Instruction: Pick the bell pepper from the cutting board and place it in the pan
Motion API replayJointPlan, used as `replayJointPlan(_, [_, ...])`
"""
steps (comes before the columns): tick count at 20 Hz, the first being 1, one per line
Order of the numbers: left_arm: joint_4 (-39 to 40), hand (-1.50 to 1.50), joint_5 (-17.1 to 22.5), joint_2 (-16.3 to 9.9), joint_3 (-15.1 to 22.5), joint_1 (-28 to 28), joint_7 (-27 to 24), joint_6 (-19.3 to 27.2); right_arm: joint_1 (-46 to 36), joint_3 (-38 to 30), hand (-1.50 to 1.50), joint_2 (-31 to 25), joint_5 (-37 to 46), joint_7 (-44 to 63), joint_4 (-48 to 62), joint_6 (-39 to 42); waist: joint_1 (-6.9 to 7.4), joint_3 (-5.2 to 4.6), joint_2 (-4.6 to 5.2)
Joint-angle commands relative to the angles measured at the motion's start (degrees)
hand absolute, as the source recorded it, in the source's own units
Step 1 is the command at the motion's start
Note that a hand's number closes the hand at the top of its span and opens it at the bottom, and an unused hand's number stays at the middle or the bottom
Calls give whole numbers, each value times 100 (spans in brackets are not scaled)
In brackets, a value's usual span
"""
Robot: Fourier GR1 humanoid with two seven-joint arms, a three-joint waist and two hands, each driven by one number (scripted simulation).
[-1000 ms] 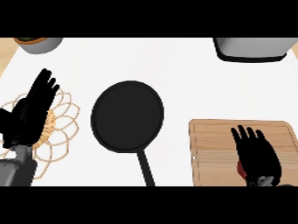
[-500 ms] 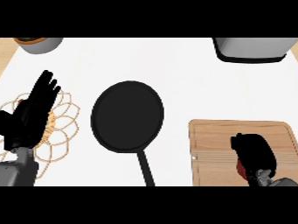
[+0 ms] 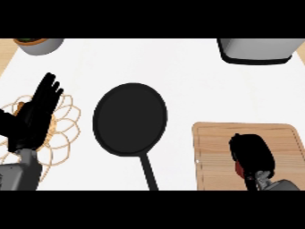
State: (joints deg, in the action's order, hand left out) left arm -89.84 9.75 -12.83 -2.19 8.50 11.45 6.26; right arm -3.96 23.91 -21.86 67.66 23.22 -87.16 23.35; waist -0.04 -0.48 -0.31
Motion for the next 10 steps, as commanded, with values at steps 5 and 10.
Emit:
replayJointPlan(5, [-21,0,33,97,239,229,92,-157,-249,2195,150,2137,-209,920,-273,-260,538,74,101])
replayJointPlan(10, [67,0,-44,144,258,392,175,-45,-992,3322,150,2171,6,2099,-670,-1031,471,52,4])
